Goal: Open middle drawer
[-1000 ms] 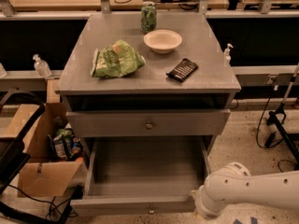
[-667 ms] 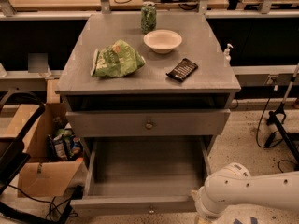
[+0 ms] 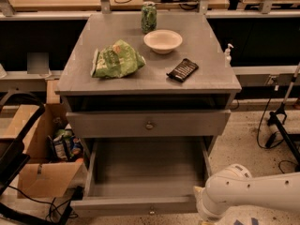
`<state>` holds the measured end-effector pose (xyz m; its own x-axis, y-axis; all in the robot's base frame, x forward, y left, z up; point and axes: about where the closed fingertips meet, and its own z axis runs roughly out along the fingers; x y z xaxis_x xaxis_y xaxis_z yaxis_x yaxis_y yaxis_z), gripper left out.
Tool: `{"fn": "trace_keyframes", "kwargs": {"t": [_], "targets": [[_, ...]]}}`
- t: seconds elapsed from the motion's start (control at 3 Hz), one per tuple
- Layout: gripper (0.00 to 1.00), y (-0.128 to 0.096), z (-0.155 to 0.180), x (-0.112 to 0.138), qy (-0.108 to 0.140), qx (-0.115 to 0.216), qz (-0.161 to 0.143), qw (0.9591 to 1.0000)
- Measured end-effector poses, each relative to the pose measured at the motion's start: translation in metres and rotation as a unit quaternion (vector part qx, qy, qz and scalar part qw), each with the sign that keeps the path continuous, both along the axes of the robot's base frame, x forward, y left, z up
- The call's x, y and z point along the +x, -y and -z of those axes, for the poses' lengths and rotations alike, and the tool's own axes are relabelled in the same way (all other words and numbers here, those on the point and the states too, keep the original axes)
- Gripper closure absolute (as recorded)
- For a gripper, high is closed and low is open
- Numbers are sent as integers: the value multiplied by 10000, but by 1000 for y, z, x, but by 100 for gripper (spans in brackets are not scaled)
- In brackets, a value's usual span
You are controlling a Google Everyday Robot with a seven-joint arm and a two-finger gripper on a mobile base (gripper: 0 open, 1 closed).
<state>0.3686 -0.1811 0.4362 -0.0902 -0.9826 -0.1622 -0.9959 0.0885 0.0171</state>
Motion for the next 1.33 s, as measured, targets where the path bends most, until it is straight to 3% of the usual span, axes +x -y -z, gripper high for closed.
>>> {"fn": "trace_keyframes", "kwargs": {"t": [0.33,0.67,1.33], "targets": [[0,-2,3,6,-49,18,-70,10000],[17,-3,13,14,-192,39,-102,9998],[65,-2,15,-8,-436,-116,179,9988]]}}
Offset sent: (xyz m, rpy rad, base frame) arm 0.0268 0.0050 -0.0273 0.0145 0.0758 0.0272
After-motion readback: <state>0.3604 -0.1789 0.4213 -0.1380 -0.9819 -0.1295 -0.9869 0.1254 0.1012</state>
